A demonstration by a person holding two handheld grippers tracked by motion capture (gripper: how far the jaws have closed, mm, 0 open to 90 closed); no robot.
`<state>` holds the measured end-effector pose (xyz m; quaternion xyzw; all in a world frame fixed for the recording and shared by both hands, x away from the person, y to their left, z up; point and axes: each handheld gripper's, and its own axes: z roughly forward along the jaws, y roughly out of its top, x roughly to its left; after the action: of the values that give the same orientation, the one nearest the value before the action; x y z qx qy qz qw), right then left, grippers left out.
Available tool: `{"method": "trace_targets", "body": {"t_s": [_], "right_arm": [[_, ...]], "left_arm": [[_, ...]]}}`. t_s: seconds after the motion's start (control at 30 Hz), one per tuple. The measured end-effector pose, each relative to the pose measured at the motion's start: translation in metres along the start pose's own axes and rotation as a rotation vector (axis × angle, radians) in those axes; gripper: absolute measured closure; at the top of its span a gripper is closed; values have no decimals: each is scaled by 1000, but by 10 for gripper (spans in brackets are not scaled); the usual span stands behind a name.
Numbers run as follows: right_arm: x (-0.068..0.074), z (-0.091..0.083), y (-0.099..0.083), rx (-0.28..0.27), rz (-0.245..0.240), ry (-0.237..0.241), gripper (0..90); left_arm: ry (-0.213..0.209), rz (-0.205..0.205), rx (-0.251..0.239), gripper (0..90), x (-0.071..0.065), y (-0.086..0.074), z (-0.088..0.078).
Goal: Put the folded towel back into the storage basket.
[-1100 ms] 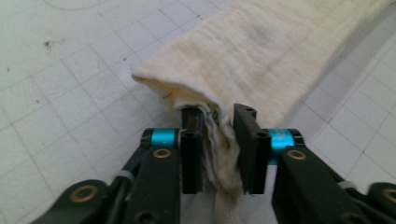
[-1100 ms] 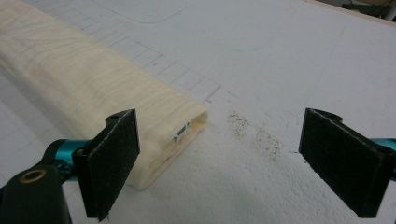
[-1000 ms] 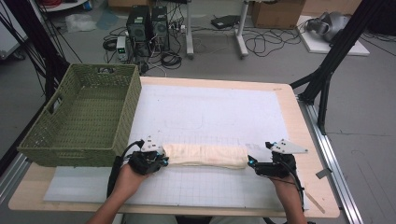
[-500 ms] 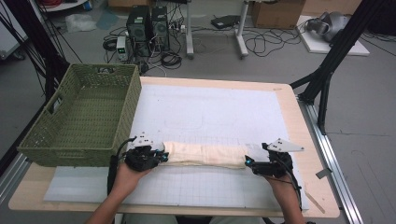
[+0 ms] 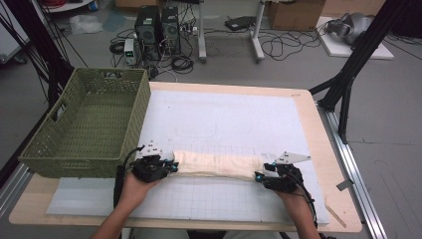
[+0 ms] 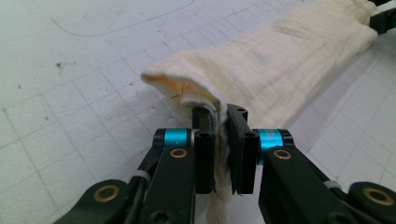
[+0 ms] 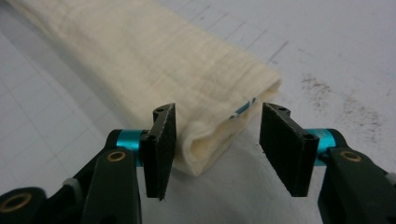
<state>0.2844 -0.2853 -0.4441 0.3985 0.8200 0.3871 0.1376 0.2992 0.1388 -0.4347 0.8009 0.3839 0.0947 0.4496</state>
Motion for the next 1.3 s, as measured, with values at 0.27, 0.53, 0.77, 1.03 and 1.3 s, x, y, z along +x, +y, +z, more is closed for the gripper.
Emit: {"method": "trace_targets", "body": {"t_s": [0.27,0.53,0.77,1.03,1.3], "right_arm": [[2,3,-1,17,-10,37,560],[4,4,0,27,38,93,786],[4,2,3,22,51,87,812],[3,-5,8,-19,48,63,810],[0,-16,13,-82,43,45,810]], "left_arm": [[13,6,3,818,0,0,1],[14,13,13,819,1,-1,1],[13,9,-5,820,1,1,-1],[6,7,-45,821,0,5,-8],[-1,14,-86,822,-2,10,-15]]}}
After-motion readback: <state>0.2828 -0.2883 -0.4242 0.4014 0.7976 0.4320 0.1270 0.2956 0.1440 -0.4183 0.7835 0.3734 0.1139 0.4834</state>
